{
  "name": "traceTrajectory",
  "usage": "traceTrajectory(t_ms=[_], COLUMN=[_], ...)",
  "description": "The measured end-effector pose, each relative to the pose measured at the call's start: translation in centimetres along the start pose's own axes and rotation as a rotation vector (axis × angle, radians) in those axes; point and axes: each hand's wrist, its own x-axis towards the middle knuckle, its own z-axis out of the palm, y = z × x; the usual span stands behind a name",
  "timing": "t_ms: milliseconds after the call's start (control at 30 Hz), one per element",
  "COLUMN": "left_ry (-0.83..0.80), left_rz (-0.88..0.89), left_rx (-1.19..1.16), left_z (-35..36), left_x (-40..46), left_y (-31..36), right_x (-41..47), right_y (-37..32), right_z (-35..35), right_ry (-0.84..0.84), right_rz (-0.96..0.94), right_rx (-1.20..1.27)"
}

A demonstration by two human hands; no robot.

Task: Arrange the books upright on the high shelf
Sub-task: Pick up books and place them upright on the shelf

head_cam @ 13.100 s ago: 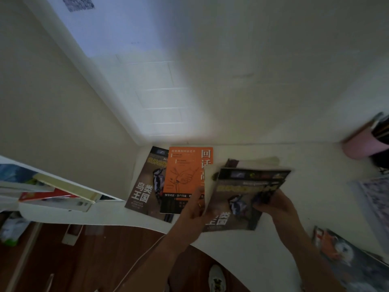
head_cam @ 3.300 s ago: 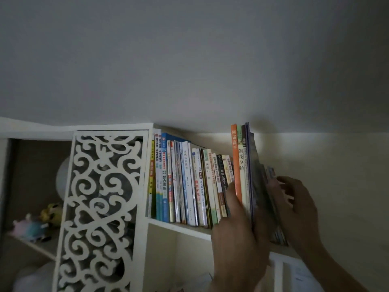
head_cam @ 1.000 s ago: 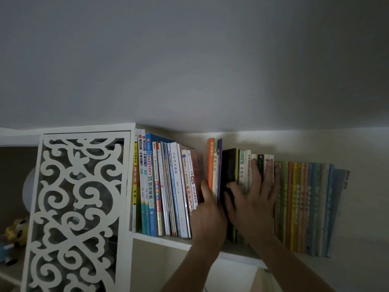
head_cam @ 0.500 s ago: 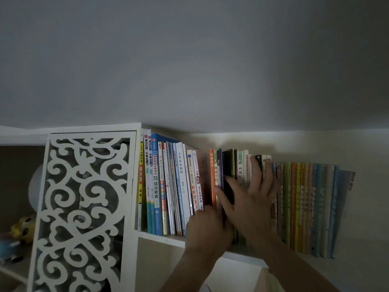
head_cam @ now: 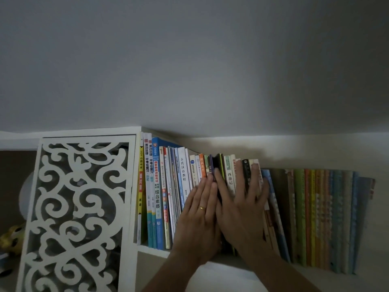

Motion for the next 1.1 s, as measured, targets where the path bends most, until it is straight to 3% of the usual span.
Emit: traceTrajectory(t_ms=[200,300,400,500,567,633,733,867,1000,1100], left_ry=[-0.048,-0.004,0.038,0.062,0.075,0.086,0.069,0.098,0.109,0.107], left_rz=[-0.006,-0.018,0.044,0.143,0.197,0.307,0.409,0.427,0.386,0.353], left_rx=[-0.143,-0.183,-0.201,-0.222,-0.24,-0.209,-0.12,-0.104,-0.077,-0.101], left_z=[-1.3,-2.8,-3.9,-4.2,-4.1,-3.7,-2.4,-0.2,-0.1,-0.7], left_x=[-2.2,-2.2,-2.1,-1.3,0.1,1.7,3.5,4.3,4.2,3.4], left_y=[0.8,1.3,1.8,2.7,3.7,4.8,5.6,4.4,4.2,5.2], right_x=[-2.0,-4.0,-5.4,-6.1,-5.8,-5.2,-4.5,-3.9,-4.1,-4.8], right_y=[1.6,4.1,9.0,13.9,16.1,17.3,16.8,13.8,11.4,11.4], right_z=[-2.3,-3.9,-5.8,-7.0,-7.6,-7.8,-7.1,-4.6,-3.4,-3.9], right_ry=[-0.121,-0.026,0.105,0.148,0.035,-0.157,-0.266,-0.335,-0.21,-0.211], right_rz=[-0.184,-0.157,0.047,0.393,0.702,0.873,0.791,0.577,0.527,0.5], right_rx=[0.006,0.119,0.151,0.146,0.324,0.54,0.701,0.569,0.396,0.378])
